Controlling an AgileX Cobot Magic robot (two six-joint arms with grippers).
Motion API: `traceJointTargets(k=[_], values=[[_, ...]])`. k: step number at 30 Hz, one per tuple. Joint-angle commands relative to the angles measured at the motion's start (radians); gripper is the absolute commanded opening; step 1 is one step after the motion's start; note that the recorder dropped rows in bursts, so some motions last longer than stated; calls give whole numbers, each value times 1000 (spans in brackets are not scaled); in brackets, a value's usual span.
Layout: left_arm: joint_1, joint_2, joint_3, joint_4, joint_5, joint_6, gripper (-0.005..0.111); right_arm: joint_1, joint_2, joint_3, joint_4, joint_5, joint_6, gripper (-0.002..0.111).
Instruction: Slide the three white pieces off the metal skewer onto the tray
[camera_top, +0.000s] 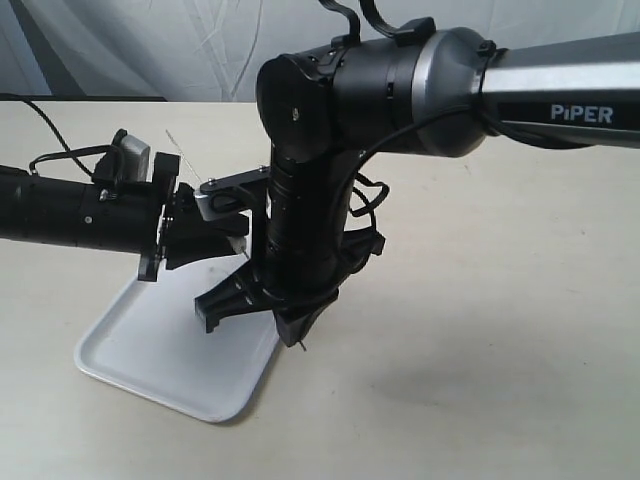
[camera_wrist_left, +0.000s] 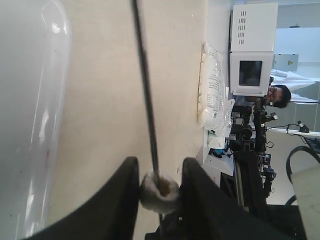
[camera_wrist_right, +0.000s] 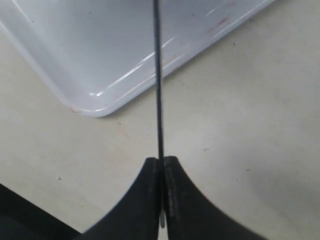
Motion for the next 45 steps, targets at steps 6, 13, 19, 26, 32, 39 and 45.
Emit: traceJointTargets(k=[6,13,19,26,32,39,45], values=[[-1,-10,1,1,12,25,12,-5,0,-5,-1,13,-8,-1],[17,-10,-28,-29,12,27,12,25,0,8,-19,57,-8,-1],[102,-10,-29,-19,12,32,12,48,-4,84,-23,58,-8,-1],[278,-10,-29,56,12,50,12,49,-66,258,-21,-3,-20,-1],[306,-10,-29,92,12,50,12,49,-88,265,-18,22,-26,-1],[306,-10,-29,39,12,52,12,49,-88,265,-15,22,-28,-1],[300,-10,-29,123,12,52,12,47,-88,265,-26,-2,-39,-1]])
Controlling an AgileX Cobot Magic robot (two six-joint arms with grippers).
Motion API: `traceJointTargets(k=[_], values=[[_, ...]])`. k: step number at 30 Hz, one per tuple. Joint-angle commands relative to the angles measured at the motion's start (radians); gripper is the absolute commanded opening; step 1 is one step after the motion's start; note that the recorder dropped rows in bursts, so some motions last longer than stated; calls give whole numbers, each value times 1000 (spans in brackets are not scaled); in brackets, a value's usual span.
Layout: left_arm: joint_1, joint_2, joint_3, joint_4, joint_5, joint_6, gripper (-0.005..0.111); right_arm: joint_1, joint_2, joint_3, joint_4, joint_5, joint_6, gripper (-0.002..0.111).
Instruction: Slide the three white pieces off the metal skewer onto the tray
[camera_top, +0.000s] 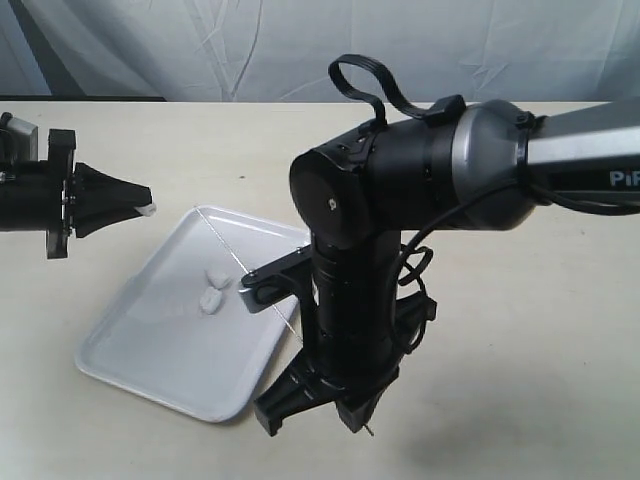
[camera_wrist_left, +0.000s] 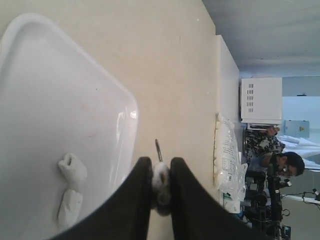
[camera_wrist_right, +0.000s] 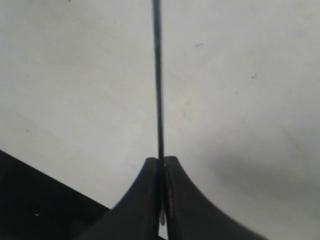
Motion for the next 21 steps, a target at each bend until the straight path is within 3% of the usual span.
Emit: traceJointTargets(k=[1,11,17,21], values=[[-11,-10,-5,98,9,8,12,-3,-8,3,-14,-16,-27,-1],[-163,-10,-3,421,-160,-108,14,-3,-8,-26,-77,-44,-29,-1],[-204,-10,-3,465,-227,-113,39,-3,-8,-76,-83,-62,-41,-1],[-204,-10,-3,467,-275,-128,46,-3,-8,-104,-88,-143,-59,-1]])
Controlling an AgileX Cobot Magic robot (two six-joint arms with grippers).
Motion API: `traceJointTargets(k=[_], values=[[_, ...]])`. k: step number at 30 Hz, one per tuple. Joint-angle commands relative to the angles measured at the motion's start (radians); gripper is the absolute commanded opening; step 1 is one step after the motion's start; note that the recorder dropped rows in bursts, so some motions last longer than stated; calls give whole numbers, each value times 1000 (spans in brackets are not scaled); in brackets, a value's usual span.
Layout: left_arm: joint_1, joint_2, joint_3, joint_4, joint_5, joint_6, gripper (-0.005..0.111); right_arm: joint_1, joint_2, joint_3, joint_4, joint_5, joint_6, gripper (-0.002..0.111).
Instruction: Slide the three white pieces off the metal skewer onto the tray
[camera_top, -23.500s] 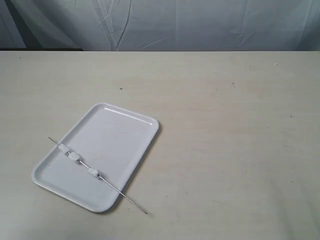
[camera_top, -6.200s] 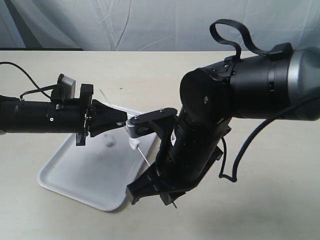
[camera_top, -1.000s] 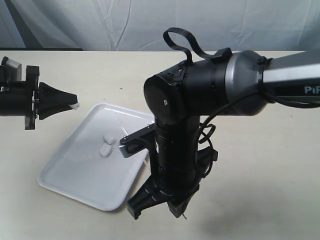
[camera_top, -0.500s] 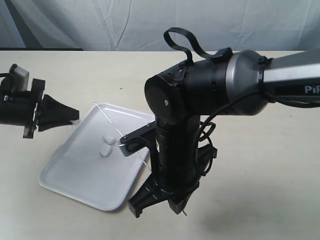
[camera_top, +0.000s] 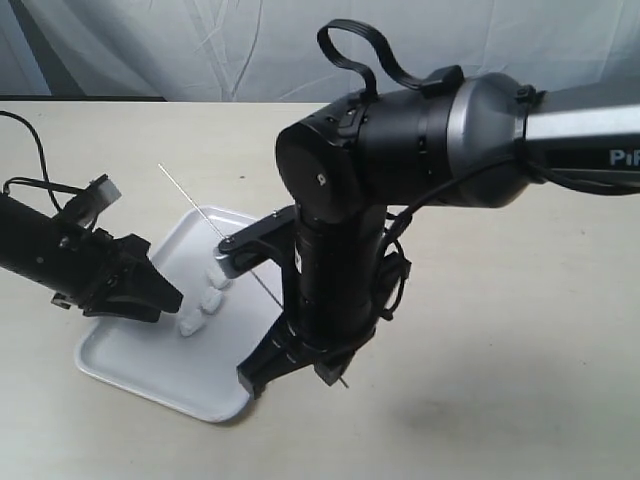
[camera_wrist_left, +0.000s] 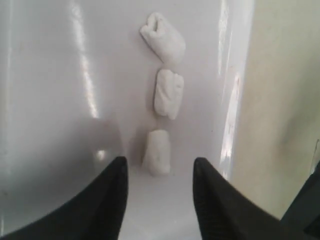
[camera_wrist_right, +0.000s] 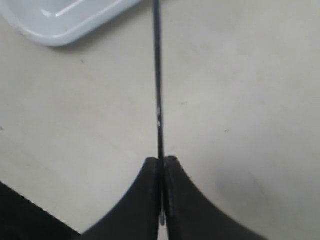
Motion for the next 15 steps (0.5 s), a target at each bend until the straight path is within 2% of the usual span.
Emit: traceJointTargets(k=[1,6,15], values=[[-5,-10,-2,13,-58,-22,46,-3,-4,-31,-18,-99,-19,-1],[2,-13,-2,0,-67,-47,46,-3,78,-73,-13,-105,-19,-1],[56,-69,-22,-39,11,-71,46,-3,243,-179,-6,-12,-22,-1]])
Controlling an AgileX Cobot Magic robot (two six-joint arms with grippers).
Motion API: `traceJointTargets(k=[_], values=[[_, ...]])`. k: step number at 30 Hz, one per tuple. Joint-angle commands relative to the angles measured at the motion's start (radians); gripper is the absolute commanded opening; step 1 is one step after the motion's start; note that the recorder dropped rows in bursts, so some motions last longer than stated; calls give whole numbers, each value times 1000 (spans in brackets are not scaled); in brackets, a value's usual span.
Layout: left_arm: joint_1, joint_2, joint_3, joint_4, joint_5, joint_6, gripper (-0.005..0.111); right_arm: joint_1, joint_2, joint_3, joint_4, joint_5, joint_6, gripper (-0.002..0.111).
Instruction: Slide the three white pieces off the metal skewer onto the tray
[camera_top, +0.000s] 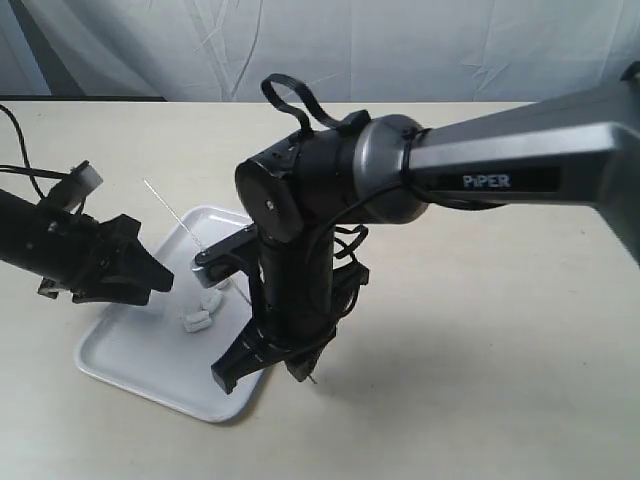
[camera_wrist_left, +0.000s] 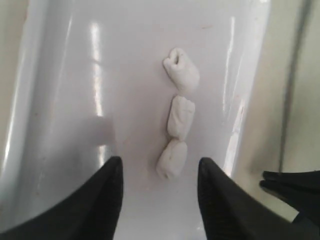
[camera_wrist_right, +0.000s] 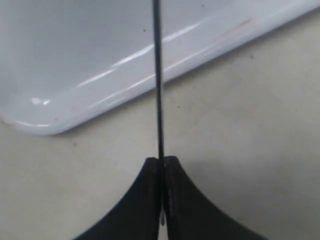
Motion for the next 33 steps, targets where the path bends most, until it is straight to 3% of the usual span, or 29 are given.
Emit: traceJointTargets(k=[1,8,15,21,25,33], values=[[28,-47,-15,-31,36,-11,46,-3,65,-73,3,80,-9,-1],[46,-74,-15,-44,43,-13,46,-3,133,-169,6,219,-28,2],[46,-95,-18,-66,100,-10,46,-3,133,-232,21,219,-28,45],[46,-148,-51,-46,254,38,46,-3,90,-276,28,219,-28,43],[46,-225,-64,-47,262,101,46,-3,-6,-276,-37,219,9,43],[97,-652,-64,-61,262,150,46,-3,-326,-232,-198,219,156,43]])
